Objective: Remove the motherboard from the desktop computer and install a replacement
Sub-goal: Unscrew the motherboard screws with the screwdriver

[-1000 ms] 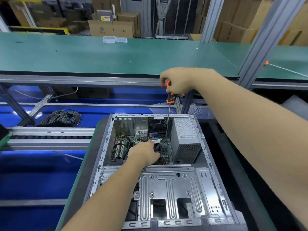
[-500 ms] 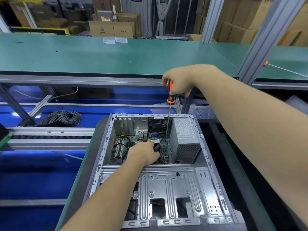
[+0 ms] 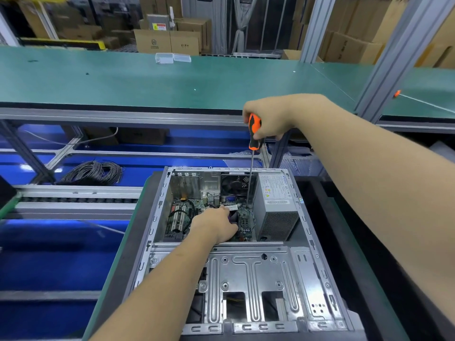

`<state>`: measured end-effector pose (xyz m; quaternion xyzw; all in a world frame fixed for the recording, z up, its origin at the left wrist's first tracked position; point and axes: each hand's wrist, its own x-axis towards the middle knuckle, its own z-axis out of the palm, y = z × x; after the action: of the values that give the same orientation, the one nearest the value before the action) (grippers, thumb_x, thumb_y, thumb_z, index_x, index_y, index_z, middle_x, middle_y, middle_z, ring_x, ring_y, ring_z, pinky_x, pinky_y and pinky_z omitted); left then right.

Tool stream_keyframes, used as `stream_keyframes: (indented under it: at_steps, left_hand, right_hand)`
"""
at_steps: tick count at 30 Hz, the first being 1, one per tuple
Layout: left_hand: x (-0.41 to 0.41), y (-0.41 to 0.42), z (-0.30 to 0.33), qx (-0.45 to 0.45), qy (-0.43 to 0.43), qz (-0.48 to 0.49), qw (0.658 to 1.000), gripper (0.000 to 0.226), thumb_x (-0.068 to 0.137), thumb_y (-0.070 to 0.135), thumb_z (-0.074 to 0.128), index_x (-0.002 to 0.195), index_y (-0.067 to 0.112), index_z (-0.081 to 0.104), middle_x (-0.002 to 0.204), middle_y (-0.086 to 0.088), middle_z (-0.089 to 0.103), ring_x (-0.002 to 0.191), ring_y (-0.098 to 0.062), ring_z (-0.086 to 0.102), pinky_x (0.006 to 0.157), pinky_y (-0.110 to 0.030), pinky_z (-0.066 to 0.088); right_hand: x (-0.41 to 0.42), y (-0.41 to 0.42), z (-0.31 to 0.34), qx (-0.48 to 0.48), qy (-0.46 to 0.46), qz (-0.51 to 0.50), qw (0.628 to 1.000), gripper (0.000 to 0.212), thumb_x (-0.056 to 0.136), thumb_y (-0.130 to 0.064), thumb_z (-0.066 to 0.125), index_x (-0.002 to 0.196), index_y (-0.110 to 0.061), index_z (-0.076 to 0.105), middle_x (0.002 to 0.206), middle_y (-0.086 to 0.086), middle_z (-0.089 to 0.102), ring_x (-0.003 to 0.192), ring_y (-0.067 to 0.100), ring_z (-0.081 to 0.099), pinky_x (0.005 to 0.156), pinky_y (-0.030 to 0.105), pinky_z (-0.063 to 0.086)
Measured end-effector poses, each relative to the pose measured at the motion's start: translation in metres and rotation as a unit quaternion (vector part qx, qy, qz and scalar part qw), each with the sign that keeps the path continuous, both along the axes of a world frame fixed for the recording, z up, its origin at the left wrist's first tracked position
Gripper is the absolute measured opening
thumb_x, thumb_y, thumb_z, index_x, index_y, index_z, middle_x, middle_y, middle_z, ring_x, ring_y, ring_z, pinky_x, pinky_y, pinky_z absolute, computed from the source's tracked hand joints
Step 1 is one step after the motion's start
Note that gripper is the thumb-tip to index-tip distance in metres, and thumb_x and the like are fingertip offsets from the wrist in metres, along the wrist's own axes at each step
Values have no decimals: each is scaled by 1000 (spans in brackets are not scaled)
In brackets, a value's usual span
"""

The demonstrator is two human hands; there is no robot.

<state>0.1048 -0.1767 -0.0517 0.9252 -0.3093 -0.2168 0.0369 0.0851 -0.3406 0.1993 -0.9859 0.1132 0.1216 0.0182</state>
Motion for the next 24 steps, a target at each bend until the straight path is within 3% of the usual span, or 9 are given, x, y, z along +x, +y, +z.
stream_keyframes:
  at_steps: [3, 6, 8, 10, 14, 17, 20, 22, 24]
  left_hand:
    - [0, 0, 1, 1, -1, -5, 1000, 70, 91, 54, 44, 152, 23, 33, 148, -3, 48, 130, -29, 47, 98, -45, 49]
    - [-1, 0, 2, -1, -1, -3, 1000, 68, 91, 53, 44, 152, 23, 34, 148, -2, 48, 131, -29, 47, 97, -45, 49]
    - [-1, 0, 2, -1, -1, -6, 1000, 67, 92, 53, 44, 151, 23, 35, 148, -3, 49, 130, -29, 47, 97, -45, 49]
    - [-1, 0, 2, 4, 0, -6, 1000, 68, 92, 53, 44, 152, 23, 32, 149, -3, 47, 132, -30, 46, 98, -45, 49]
    - [-1, 0, 3, 5, 0, -1, 1000, 68, 92, 53, 45, 152, 22, 32, 142, -8, 51, 128, -31, 48, 96, -45, 50]
    - [-2, 0, 3, 3, -1, 0, 1000, 65, 93, 53, 45, 150, 23, 35, 140, -7, 53, 126, -30, 49, 95, -44, 49]
    - [-3, 0, 4, -1, 0, -1, 1000, 61, 93, 51, 46, 146, 23, 39, 137, -7, 53, 124, -30, 51, 93, -42, 48]
    - [-3, 1, 4, -4, 0, -2, 1000, 60, 93, 51, 46, 145, 22, 40, 137, -7, 53, 124, -30, 50, 91, -42, 48]
    - [-2, 1, 5, -5, 0, -3, 1000, 60, 93, 51, 46, 145, 22, 40, 137, -6, 54, 124, -30, 50, 92, -42, 48]
  right_hand:
    - [1, -2, -1, -32, -29, -35, 998, 43, 99, -48, 51, 95, -6, 57, 79, 13, 67, 47, 25, 67, 63, 43, 62]
    - [3, -1, -3, 9, -21, -9, 1000, 15, 97, -21, 54, 108, -13, 61, 100, 15, 67, 60, 26, 70, 66, 44, 62]
    - [1, 0, -2, 18, -6, -26, 999, 27, 98, -33, 56, 112, -10, 57, 99, 15, 66, 66, 30, 72, 66, 45, 62]
    - [1, -1, -2, -13, -23, -48, 999, 50, 99, -51, 50, 97, -2, 59, 81, 17, 68, 52, 28, 69, 62, 44, 61]
    - [0, -1, -3, 5, -13, -13, 1000, 28, 98, -37, 58, 112, -13, 54, 100, 12, 64, 61, 29, 71, 68, 46, 62]
    - [1, -3, -1, -49, -30, -33, 998, 45, 101, -48, 48, 92, -5, 58, 79, 14, 65, 55, 28, 67, 60, 39, 57]
    - [3, -4, -1, -30, -26, 6, 999, 12, 97, -24, 54, 104, -16, 58, 100, 11, 65, 68, 28, 69, 72, 44, 60]
    - [3, -4, -2, -17, -17, 11, 1000, 20, 96, -33, 57, 106, -16, 55, 99, 8, 66, 61, 24, 71, 72, 41, 60]
    - [2, -5, -3, -38, -29, -17, 999, 43, 97, -49, 53, 93, -7, 58, 79, 11, 69, 48, 23, 67, 66, 38, 59]
